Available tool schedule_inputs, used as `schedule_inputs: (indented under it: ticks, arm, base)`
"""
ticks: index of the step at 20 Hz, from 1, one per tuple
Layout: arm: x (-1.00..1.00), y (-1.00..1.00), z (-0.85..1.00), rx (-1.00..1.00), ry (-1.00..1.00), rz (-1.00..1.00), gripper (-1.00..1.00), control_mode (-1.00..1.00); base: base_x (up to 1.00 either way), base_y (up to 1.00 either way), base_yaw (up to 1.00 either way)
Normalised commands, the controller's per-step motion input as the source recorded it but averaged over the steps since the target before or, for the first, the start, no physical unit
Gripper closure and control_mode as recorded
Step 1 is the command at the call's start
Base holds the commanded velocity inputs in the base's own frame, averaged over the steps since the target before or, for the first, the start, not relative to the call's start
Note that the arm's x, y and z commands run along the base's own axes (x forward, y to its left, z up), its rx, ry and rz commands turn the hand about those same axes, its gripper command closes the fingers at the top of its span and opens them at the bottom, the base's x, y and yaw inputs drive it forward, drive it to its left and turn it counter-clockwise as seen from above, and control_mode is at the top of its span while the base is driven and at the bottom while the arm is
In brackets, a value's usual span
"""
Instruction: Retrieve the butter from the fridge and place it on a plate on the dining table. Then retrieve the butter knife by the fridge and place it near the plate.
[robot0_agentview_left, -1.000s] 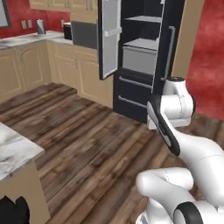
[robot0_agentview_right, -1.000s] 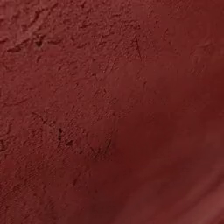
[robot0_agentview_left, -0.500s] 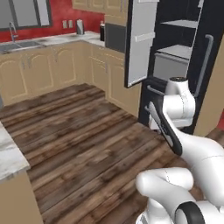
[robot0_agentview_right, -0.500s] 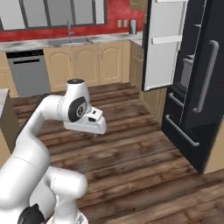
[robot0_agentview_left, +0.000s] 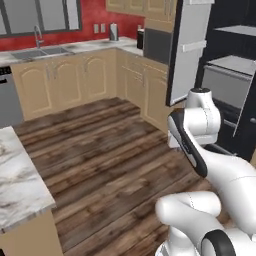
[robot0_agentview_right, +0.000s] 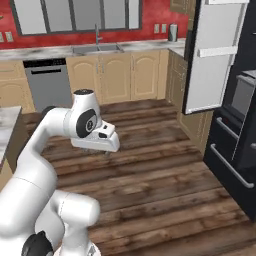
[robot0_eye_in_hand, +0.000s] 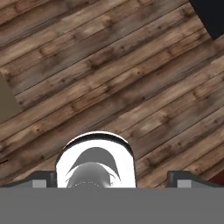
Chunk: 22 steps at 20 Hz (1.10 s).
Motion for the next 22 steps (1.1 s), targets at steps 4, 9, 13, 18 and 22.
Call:
schedule_inputs:
  ticks: [4,9,13,18,22]
  arm:
    - [0.0,0.0,0.0,0.0,0.0,0.0,-1.0,1.0]
    - [0.0,0.0,0.0,0.0,0.0,0.0,-1.0,1.0]
    - [0.0,0.0,0.0,0.0,0.0,0.0,-1.0,1.0]
    - [0.0,0.0,0.0,0.0,0.0,0.0,-1.0,1.0]
    - [0.0,0.0,0.0,0.0,0.0,0.0,-1.0,1.0]
  base:
    - [0.61,0.0,0.34]
    - [0.72,0.0,0.44]
    - [0.52,-0.22,0.42]
    - [0.31,-0.46,0.35]
    - [0.37,-0.53,0.19]
